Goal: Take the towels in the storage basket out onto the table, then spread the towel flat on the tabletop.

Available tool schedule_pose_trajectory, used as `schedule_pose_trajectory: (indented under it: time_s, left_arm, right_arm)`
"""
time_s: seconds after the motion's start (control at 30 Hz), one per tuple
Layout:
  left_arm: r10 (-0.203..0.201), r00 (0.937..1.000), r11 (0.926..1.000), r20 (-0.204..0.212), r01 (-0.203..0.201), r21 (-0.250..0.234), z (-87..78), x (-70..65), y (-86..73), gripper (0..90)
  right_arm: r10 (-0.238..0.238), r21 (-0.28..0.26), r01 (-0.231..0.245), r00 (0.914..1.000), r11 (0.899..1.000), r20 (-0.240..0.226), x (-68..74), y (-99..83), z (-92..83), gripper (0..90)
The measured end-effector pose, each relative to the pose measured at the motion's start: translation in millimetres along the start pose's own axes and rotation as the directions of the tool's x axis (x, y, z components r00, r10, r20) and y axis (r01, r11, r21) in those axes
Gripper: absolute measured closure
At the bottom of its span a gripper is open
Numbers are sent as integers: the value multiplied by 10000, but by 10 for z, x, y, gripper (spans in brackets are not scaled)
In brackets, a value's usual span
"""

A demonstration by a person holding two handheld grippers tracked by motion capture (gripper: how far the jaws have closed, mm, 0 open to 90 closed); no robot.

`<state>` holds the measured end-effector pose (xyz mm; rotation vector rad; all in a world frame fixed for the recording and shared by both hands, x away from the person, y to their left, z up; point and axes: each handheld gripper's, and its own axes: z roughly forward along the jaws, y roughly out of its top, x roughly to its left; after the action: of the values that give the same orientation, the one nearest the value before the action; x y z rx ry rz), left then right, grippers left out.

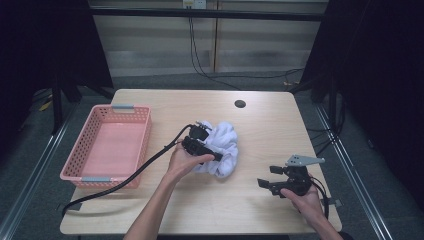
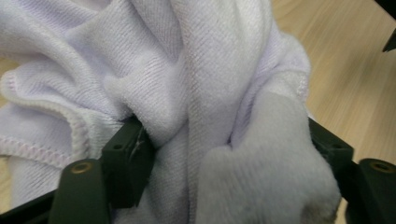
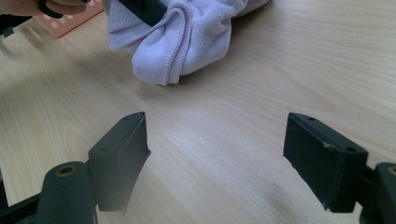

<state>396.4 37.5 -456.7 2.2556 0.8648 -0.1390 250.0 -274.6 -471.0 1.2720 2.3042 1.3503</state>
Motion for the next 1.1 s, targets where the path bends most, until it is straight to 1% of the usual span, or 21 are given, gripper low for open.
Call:
schedule_pose_trajectory:
  time_s: [0.03, 0.1, 0.13, 0.2, 0.23, 0.33, 0.4, 0.43, 0.5, 0.53, 0.57, 0.6, 0.63, 0.67, 0.73, 0.8, 0.83, 0.87, 0.93, 1.0, 1.1]
  left_arm:
    - [-88, 10000, 9999, 19, 88, -93, -11, -4, 3, 233]
    - [96, 9999, 9999, -98, -97, -80, -65, -7, 9, 213]
    - [-3, 10000, 9997, -70, 2, -250, -121, -17, 16, 185]
    - [97, 9997, 9991, -214, -106, -422, -159, -37, 18, 159]
    - [236, 9995, 9963, -208, -252, -817, -239, -78, 14, 164]
    - [445, 9986, 9938, -283, -472, -1004, -329, -128, 18, 161]
    - [455, 9988, 9920, -156, -470, -1175, -406, -166, 14, 161]
    - [530, 9983, 9894, -262, -560, -1339, -466, -187, -3, 163]
    - [514, 9987, 9848, -34, -513, -1660, -543, -191, -50, 277]
    - [504, 9986, 9826, -173, -527, -1782, -586, -188, -89, 277]
    - [319, 9990, 9827, -298, -368, -1816, -629, -179, -144, 332]
    - [309, 9982, 9843, -519, -394, -1723, -692, -175, -231, 356]
    - [309, 9982, 9843, -519, -394, -1723, -692, -175, -231, 396]
    - [249, 9988, 9850, -423, -317, -1695, -771, -184, -345, 411]
    - [281, 9984, 9859, -483, -356, -1635, -807, -201, -402, 424]
    - [219, 9973, 9862, -698, -330, -1622, -874, -240, -511, 459]
    - [233, 9974, 9860, -676, -340, -1630, -908, -260, -567, 519]
    - [224, 9965, 9865, -804, -351, -1599, -946, -289, -621, 519]
    - [14, 9972, 9855, -751, -141, -1690, -1031, -352, -737, 559]
    - [125, 9967, 9858, -806, -257, -1659, -1134, -445, -851, 599]
    - [158, 9969, 9784, -771, -313, -2042, -1296, -565, -1007, 621]
  right_arm:
    - [2, 2, -2, 10000, 10000, -14, -1, 0, 2, 216]
    - [-9, -2, 9, 10000, 10000, 8, -3, 1, 4, 216]
    - [4, -8, -4, 10000, 10000, 8, -3, 2, 5, 215]
    - [5, -8, -5, 10000, 10000, 21, -3, 2, 5, 215]
    - [7, -39, -7, 10000, 10000, 37, -1, 4, 2, 215]
    - [2, -77, -1, 10000, 10000, 89, -7, 9, 2, 213]
    - [32, -95, -32, 10000, 9999, 65, -14, 18, 6, 211]
    - [27, -104, -26, 10000, 9999, 79, -13, 30, 11, 210]
    - [-66, -215, 67, 10000, 9997, 55, -2, 104, 28, 210]
    - [-66, -215, 67, 10000, 9997, 55, -2, 104, 28, 210]
    - [-104, -283, 104, 9999, 9995, -18, 19, 175, 63, 236]
    - [-150, -273, 148, 9999, 9995, -78, 25, 198, 80, 265]
    - [-150, -273, 148, 9999, 9995, -78, 25, 198, 80, 265]
    - [-362, -247, 358, 9992, 9991, -154, 49, 256, 126, 282]
    - [-342, -261, 336, 9992, 9991, -227, 61, 282, 150, 284]
    - [-519, -209, 512, 9981, 9985, -338, 92, 342, 212, 311]
    - [-595, -158, 587, 9969, 9981, -508, 121, 403, 270, 317]
    - [-595, -158, 587, 9969, 9981, -508, 121, 403, 270, 317]
    - [-894, -284, 876, 9935, 9957, -703, 169, 525, 350, 353]
    - [-990, -419, 957, 9914, 9945, -855, 204, 632, 409, 381]
    - [-1192, -505, 1139, 9855, 9922, -1204, 293, 787, 530, 402]
